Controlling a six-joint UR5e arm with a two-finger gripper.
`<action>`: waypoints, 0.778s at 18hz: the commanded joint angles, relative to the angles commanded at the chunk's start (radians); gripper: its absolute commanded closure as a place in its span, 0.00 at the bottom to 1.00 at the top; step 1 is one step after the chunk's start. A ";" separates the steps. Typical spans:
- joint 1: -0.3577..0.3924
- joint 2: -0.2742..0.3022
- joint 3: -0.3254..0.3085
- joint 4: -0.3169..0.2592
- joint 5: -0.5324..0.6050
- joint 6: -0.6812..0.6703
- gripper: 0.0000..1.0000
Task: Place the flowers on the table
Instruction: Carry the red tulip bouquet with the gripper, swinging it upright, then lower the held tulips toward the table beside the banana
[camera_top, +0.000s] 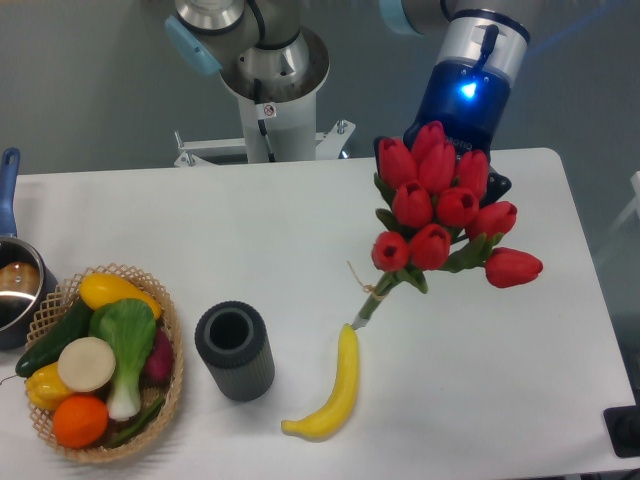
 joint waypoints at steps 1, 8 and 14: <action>0.000 0.009 -0.002 -0.009 0.067 0.000 0.66; -0.003 0.035 -0.014 -0.037 0.353 0.002 0.64; -0.006 0.038 -0.112 -0.061 0.585 0.050 0.64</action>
